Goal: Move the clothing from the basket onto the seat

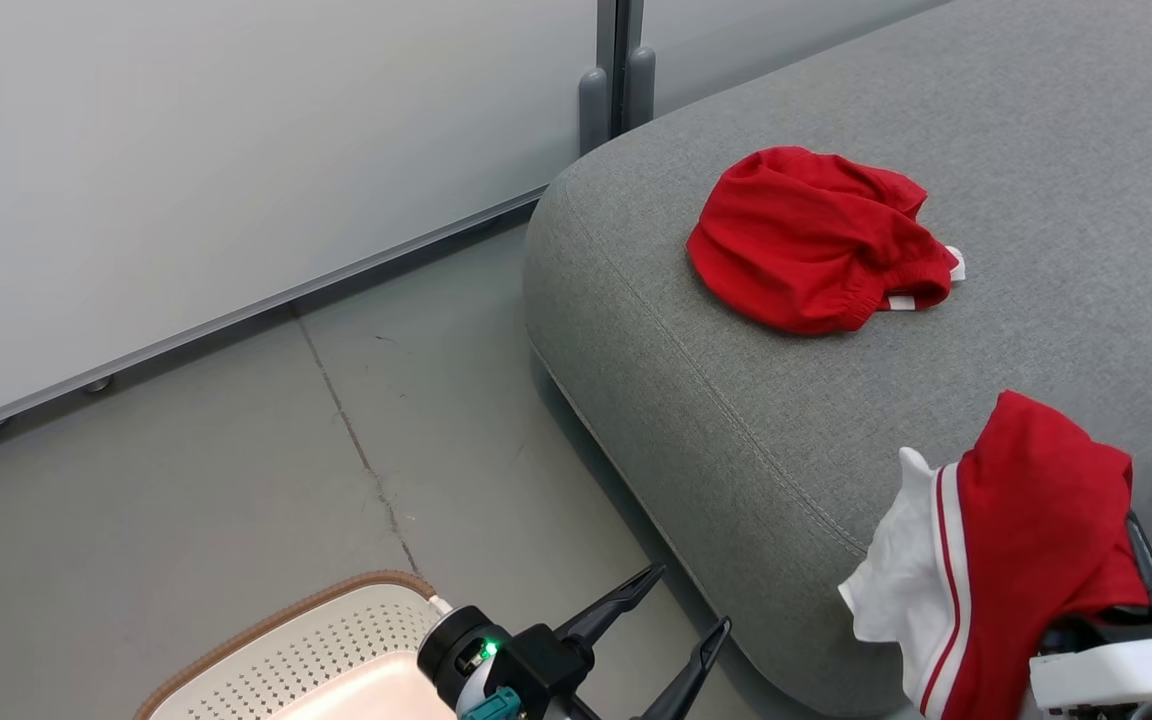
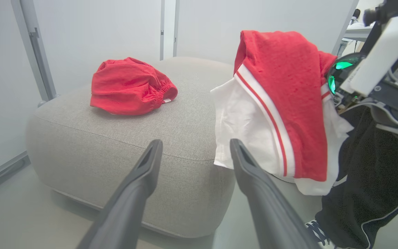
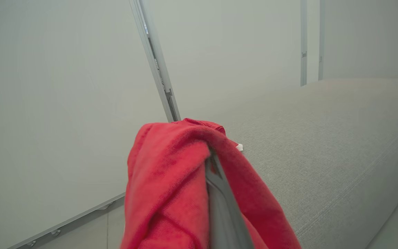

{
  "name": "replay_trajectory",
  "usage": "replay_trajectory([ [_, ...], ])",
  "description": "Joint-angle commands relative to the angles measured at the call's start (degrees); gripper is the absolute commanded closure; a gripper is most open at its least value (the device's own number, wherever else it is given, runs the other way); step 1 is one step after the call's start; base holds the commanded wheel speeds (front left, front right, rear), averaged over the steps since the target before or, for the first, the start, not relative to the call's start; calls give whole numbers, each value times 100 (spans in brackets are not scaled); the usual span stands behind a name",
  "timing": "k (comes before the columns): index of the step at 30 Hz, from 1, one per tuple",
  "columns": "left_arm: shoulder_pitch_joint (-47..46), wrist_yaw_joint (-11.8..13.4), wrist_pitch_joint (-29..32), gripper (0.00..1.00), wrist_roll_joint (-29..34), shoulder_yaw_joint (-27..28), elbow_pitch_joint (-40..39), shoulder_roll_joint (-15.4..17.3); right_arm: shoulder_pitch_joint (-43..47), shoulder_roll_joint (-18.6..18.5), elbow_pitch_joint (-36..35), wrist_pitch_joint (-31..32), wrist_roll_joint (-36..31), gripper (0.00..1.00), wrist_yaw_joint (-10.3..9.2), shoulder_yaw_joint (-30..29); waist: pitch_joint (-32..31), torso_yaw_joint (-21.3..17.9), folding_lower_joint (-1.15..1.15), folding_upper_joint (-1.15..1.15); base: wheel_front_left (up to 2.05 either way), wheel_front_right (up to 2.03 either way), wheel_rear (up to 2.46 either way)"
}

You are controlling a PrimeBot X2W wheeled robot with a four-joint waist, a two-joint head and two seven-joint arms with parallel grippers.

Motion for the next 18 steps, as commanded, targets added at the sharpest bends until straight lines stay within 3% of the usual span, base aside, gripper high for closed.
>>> replay_trajectory([
  [1,24,-7,-22,0,-13,54,-6,54,-84,-71,-28,-6,-26,100,1,-31,-6,6,0,0,0,0,0],
  [9,-6,-7,-22,0,37,48,-46,89,-637,-500,-74,-6,-81,100,1,62,119,112,0,0,0,0,0],
  [18,-346,-7,-22,0,35,-158,-90,319,-2008,-1058,-338,-6,-120,100,1,-183,693,462,0,0,0,0,0],
])
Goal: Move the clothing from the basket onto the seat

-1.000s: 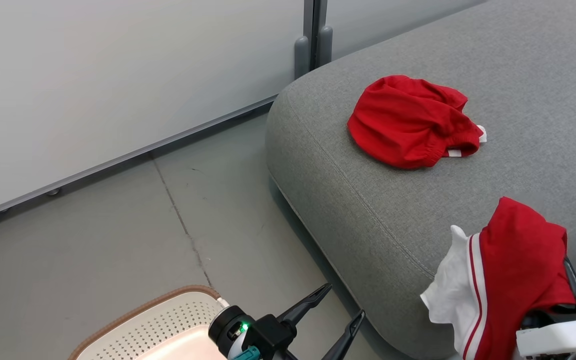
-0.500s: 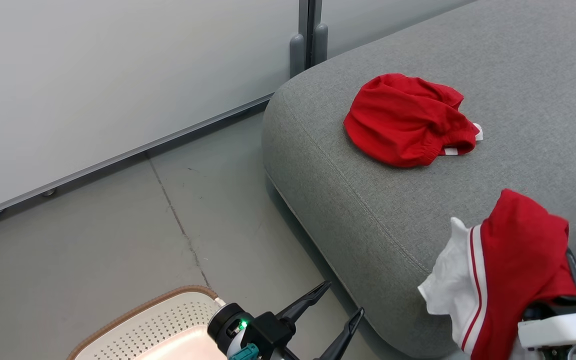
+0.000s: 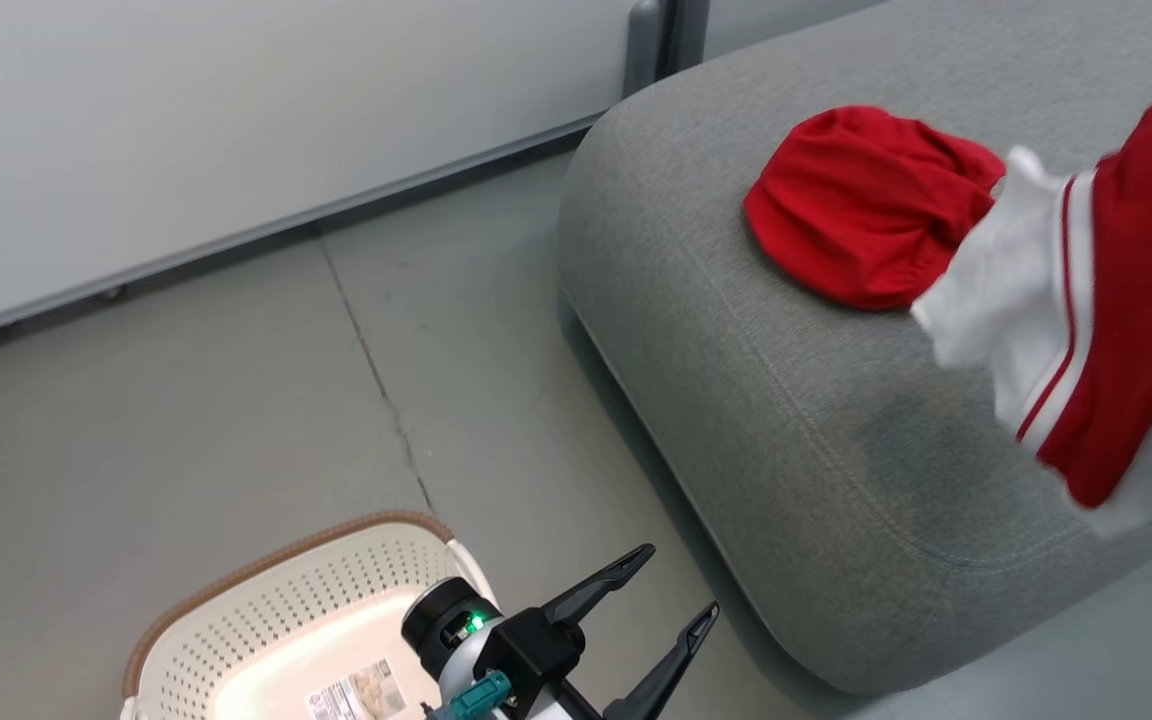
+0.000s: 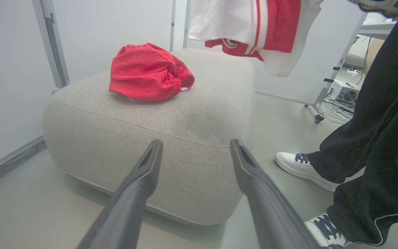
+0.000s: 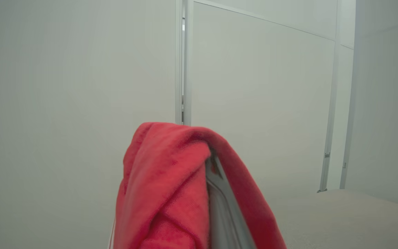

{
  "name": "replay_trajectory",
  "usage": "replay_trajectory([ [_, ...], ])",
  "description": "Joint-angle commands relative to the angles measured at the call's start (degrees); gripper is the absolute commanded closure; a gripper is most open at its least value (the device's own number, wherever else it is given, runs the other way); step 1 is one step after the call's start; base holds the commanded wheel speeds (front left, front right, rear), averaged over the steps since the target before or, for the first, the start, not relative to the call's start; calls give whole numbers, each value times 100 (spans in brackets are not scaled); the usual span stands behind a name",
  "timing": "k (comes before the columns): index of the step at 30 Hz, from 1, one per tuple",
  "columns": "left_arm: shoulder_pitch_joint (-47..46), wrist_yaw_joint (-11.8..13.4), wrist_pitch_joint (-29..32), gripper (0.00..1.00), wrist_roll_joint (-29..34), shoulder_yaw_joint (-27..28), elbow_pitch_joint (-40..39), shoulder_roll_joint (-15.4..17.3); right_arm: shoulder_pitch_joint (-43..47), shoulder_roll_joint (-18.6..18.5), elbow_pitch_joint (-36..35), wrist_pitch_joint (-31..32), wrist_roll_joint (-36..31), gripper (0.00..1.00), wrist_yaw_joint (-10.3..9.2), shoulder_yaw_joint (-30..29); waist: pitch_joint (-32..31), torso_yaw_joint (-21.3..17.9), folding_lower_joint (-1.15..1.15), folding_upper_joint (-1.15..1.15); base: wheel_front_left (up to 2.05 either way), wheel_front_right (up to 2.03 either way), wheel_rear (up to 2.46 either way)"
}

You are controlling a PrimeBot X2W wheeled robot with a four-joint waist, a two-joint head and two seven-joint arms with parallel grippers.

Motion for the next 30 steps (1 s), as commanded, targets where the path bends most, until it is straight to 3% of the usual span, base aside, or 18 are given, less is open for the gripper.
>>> replay_trajectory([
  [1,-158,-7,-21,0,-12,-42,-27,109,-366,-138,-52,-6,-56,100,1,-52,286,191,0,0,0,0,0],
  [10,-640,-7,-21,0,2,-229,-159,513,-2037,-547,468,-7,200,100,1,-332,1123,489,0,0,0,0,0],
  [18,-1218,-7,-21,0,-53,-584,-268,827,-3326,-1042,1466,-7,114,100,1,-569,1859,909,0,0,0,0,0],
  [24,-1463,-7,-22,0,-107,-606,-329,933,-3876,-1147,2278,-6,-105,100,1,-712,2220,1128,0,0,0,0,0],
  [30,-1572,-7,-22,0,-98,-602,-351,998,-4087,-1001,2942,-6,-334,100,0,-1039,2422,1284,0,0,0,0,0],
])
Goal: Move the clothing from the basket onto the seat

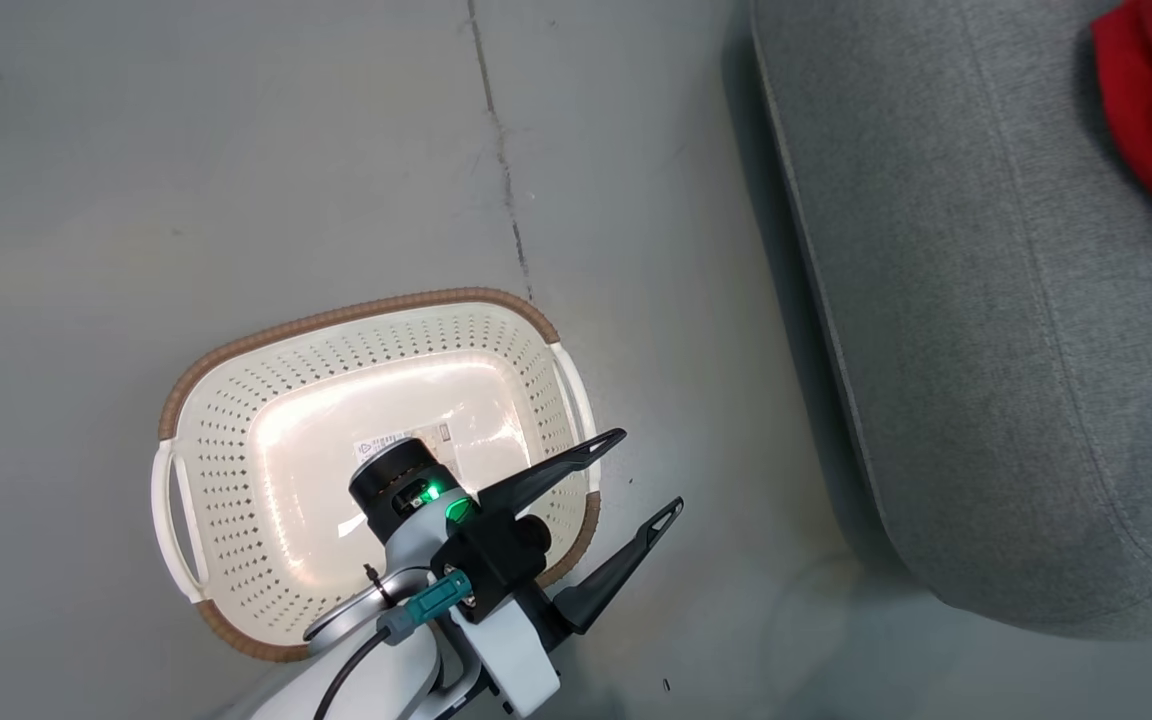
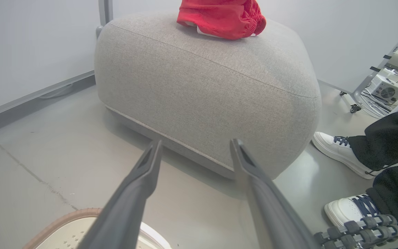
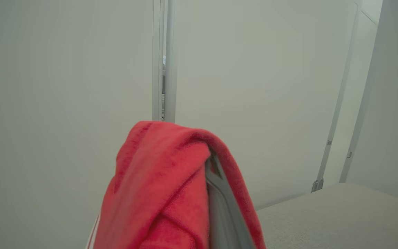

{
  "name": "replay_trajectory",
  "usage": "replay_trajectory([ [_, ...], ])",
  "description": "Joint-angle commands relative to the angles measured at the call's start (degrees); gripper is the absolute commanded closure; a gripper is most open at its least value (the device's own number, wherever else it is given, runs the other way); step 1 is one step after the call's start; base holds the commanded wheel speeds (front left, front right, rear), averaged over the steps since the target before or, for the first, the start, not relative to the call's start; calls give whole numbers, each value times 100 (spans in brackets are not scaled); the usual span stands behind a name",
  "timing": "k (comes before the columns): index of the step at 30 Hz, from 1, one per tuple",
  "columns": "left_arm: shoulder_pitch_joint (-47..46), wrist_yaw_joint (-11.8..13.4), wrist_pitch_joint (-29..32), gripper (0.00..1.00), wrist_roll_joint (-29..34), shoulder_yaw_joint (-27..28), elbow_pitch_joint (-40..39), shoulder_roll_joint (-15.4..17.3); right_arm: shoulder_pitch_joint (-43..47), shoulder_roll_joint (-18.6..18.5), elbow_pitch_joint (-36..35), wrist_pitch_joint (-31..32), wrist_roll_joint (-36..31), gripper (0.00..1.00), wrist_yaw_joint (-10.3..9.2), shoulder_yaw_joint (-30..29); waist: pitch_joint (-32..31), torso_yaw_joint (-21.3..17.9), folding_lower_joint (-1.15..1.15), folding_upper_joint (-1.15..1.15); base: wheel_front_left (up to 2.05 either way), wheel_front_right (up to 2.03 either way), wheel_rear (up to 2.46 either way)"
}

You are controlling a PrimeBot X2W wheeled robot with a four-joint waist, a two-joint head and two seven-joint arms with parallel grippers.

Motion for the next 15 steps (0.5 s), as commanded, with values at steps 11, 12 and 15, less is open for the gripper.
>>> replay_trajectory([
  [11,-251,-7,-22,0,57,60,-63,180,-89,60,1399,-6,-723,100,-1,-633,409,175,0,0,0,0,0],
  [12,-252,-7,-22,0,62,61,-62,198,-68,56,1509,-6,-836,100,-1,-664,436,180,0,0,0,0,0],
  [15,-255,-7,-22,0,68,64,-63,240,-31,112,1858,-6,-1081,100,-1,-747,507,191,0,0,0,0,0],
])
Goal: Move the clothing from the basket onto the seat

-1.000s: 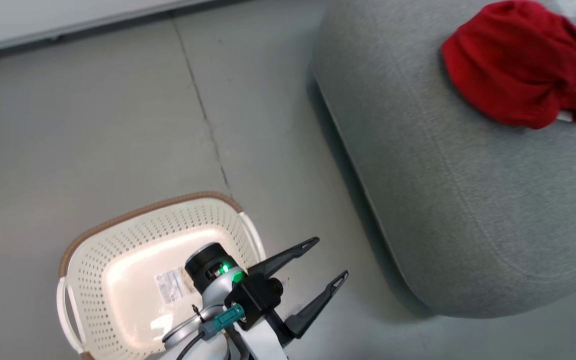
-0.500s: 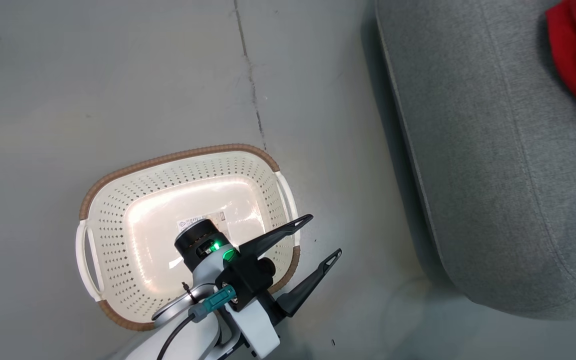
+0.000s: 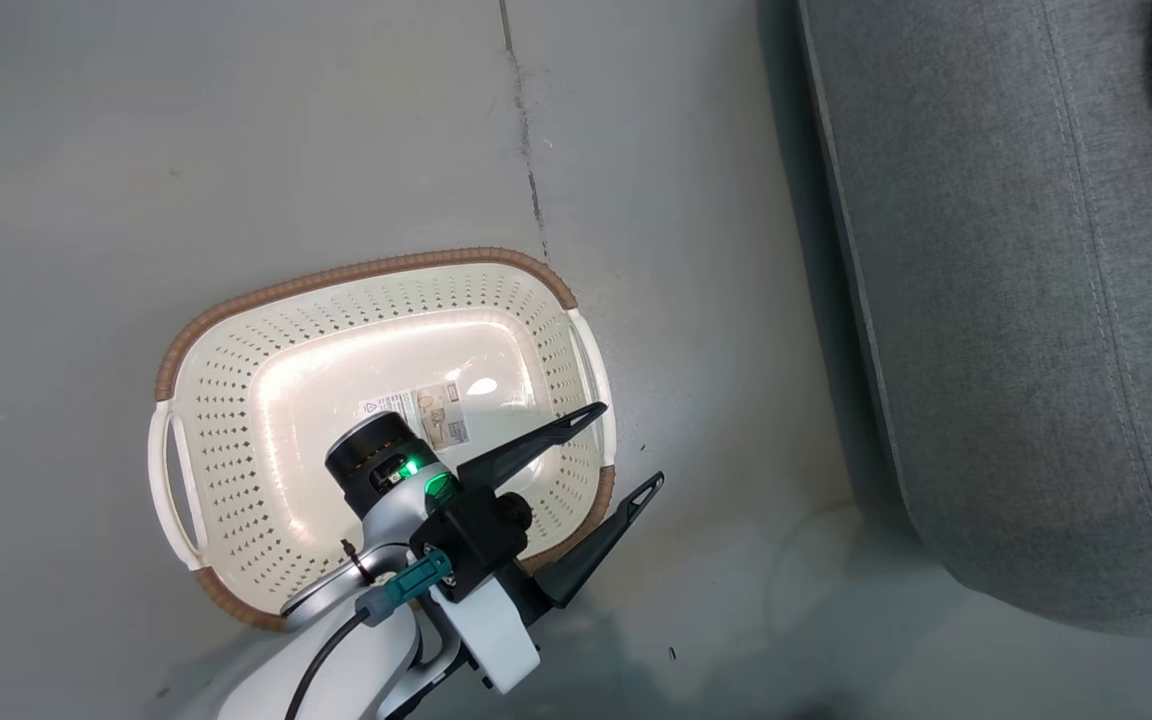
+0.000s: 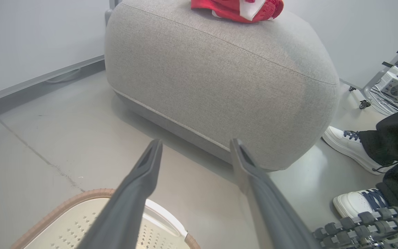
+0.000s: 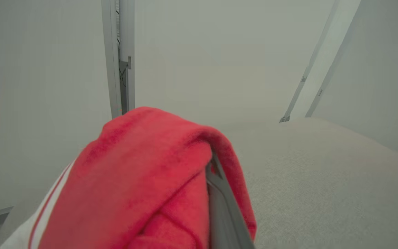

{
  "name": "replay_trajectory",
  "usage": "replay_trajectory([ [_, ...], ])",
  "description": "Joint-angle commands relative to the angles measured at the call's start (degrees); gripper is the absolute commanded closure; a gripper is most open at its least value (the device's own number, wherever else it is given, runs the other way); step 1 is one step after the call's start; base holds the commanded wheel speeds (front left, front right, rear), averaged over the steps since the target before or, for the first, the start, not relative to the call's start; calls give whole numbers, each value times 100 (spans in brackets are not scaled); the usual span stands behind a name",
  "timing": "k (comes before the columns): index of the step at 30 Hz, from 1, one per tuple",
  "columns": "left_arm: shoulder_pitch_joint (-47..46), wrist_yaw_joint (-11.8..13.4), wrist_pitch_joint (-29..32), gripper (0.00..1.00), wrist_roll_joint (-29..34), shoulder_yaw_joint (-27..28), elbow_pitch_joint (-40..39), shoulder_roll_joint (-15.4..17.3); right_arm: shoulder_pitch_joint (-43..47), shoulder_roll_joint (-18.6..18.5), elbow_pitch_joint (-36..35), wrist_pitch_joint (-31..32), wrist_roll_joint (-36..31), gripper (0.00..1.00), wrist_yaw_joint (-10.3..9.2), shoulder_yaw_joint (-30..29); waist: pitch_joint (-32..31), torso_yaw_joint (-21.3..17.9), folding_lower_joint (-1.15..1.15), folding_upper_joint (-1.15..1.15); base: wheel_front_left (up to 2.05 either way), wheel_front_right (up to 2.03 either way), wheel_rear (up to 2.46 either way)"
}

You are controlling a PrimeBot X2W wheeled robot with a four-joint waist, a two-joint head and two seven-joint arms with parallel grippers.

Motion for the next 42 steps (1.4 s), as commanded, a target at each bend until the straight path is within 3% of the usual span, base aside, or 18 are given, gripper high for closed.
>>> replay_trajectory([
  [1,-61,-7,-22,0,32,28,-8,53,59,43,162,-6,-114,100,-1,-64,36,5,0,0,0,0,0],
  [7,-62,-7,-22,0,28,11,3,71,65,112,951,-7,-556,100,-1,-152,85,10,0,0,0,0,0],
  [15,-72,-8,-22,0,4,53,42,76,-82,165,1421,-6,-733,100,-1,-194,51,-12,0,0,0,0,0],
  [16,-69,-8,-22,0,2,49,49,68,-99,158,1441,-6,-753,81,-1,-201,32,-16,0,0,0,0,0],
  [18,-80,-8,-22,0,3,28,45,41,-95,123,1369,-6,-803,0,-1,-239,-15,-16,0,0,0,0,0],
  [31,79,-8,-22,0,-79,28,110,-145,282,93,1477,-6,-786,0,-1,1,-654,-32,0,0,0,0,0],
  [42,388,-8,-21,0,-199,72,208,-479,602,-75,2140,154,-597,0,-1,668,-1461,-57,0,0,0,0,0],
])
